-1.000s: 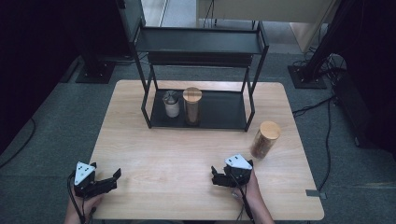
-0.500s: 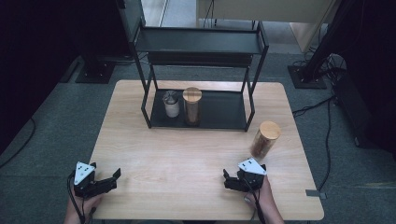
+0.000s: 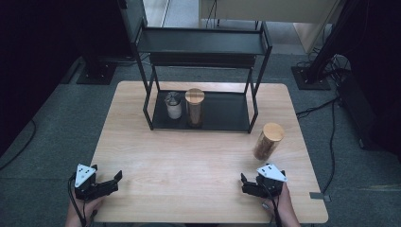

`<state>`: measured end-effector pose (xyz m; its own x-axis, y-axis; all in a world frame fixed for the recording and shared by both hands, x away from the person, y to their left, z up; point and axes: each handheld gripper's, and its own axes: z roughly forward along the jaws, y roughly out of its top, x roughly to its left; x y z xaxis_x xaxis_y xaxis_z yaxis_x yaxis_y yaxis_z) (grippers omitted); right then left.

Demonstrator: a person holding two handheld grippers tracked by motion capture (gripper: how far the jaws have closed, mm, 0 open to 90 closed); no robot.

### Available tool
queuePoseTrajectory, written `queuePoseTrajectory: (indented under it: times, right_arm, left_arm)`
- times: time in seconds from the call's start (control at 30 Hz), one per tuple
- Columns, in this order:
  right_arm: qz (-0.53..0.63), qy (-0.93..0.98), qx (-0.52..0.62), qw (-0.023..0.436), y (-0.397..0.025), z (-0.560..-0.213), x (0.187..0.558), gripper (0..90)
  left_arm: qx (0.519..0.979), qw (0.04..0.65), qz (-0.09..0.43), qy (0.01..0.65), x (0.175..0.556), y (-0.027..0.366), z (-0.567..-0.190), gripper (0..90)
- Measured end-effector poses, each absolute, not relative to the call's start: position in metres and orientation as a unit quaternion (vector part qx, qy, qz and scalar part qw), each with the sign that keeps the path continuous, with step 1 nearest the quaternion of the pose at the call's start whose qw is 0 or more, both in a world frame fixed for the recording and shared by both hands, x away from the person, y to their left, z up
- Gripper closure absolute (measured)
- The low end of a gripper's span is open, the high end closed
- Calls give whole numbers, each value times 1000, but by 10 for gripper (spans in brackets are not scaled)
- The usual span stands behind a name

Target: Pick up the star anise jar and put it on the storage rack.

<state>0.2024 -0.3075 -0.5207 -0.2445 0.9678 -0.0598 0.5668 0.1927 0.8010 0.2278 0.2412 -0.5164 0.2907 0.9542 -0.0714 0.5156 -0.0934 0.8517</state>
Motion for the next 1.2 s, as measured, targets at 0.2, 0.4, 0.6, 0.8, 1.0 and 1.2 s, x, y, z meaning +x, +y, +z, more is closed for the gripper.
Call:
queuePoseTrajectory:
  times: [0.2,0.4,0.6,0.8,1.0,1.2]
  right_arm:
    - [326,706,548,309,-326,-521,198,3]
    - [320,696,561,314,-345,-521,194,3]
    - [312,688,572,319,-364,-521,190,3]
    - [305,681,582,322,-380,-522,186,4]
    - [301,679,587,321,-391,-522,182,4]
    - [291,675,594,327,-404,-522,179,4]
  left_arm:
    - [690,410,267,533,228,241,-516,0]
    - [690,410,267,534,228,241,-516,1]
    - [690,409,266,535,228,241,-516,1]
    - [690,409,266,535,228,241,-516,0]
    - [689,409,267,535,228,241,-516,1]
    - [689,410,266,535,228,241,-517,0]
